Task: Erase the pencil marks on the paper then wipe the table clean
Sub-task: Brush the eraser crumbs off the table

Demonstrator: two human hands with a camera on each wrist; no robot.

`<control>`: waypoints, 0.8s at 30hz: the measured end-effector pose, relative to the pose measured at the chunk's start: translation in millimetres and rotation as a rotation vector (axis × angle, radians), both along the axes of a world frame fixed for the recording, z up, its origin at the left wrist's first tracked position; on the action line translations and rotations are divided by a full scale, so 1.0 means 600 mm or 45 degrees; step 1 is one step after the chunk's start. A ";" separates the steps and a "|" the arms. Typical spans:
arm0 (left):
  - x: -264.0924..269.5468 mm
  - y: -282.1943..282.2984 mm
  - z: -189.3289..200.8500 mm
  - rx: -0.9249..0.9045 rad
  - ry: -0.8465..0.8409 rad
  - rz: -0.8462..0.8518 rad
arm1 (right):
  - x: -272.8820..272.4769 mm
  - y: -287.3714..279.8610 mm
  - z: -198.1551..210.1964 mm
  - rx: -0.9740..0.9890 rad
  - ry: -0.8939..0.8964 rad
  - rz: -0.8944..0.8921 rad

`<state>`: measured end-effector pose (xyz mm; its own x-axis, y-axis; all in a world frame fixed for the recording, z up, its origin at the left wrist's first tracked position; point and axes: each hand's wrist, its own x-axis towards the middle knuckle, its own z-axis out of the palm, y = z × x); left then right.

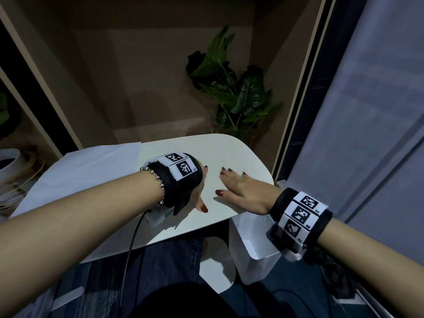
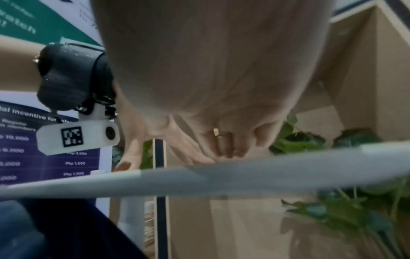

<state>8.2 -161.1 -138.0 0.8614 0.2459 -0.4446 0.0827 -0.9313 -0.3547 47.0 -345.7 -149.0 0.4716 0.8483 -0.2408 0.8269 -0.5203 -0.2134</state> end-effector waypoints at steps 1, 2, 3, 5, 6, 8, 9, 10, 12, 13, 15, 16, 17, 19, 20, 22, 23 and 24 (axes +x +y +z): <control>-0.002 0.002 -0.003 -0.020 -0.012 -0.007 | 0.008 -0.005 -0.002 -0.028 -0.022 -0.067; -0.003 0.005 -0.005 -0.042 -0.026 -0.006 | 0.019 -0.011 -0.003 -0.057 -0.054 -0.154; -0.005 0.007 -0.005 -0.035 -0.016 -0.005 | 0.030 -0.017 -0.003 -0.080 -0.085 -0.243; -0.006 0.009 -0.003 0.013 -0.017 -0.013 | 0.044 -0.027 0.000 -0.093 -0.118 -0.352; -0.006 0.009 -0.003 0.043 -0.013 -0.034 | 0.044 -0.028 0.004 -0.075 -0.122 -0.350; -0.003 0.007 -0.001 0.028 -0.012 -0.037 | 0.028 -0.021 0.012 -0.003 -0.127 -0.241; -0.003 0.005 0.001 -0.005 -0.004 -0.022 | 0.016 -0.015 0.015 0.031 -0.121 -0.151; -0.002 0.004 0.001 -0.044 -0.004 -0.004 | 0.005 -0.008 0.018 0.052 -0.105 -0.060; -0.003 0.007 -0.003 -0.063 -0.031 -0.005 | -0.005 0.000 0.013 0.042 -0.050 0.047; -0.005 0.008 -0.004 -0.045 -0.039 -0.024 | -0.002 0.000 0.010 0.015 -0.024 0.033; -0.008 0.012 -0.006 -0.026 -0.040 -0.055 | 0.018 -0.010 0.000 -0.055 -0.025 -0.110; -0.008 0.016 -0.008 -0.008 -0.027 -0.062 | 0.031 -0.017 -0.002 -0.084 -0.061 -0.214; -0.010 0.017 -0.005 0.014 -0.011 -0.067 | 0.042 -0.024 -0.001 -0.106 -0.113 -0.309; -0.009 0.017 -0.003 0.037 -0.010 -0.077 | 0.053 -0.030 0.002 -0.127 -0.204 -0.401; -0.006 0.018 -0.005 0.038 -0.015 -0.075 | 0.049 -0.027 0.005 -0.111 -0.215 -0.376; -0.001 0.016 -0.008 0.033 -0.006 -0.069 | 0.024 -0.013 0.012 -0.052 -0.165 -0.190; -0.001 0.015 -0.007 0.034 0.001 -0.066 | 0.009 -0.005 0.013 -0.033 -0.105 -0.082; 0.001 0.015 -0.008 0.035 -0.002 -0.069 | 0.000 0.003 0.012 -0.031 -0.036 -0.001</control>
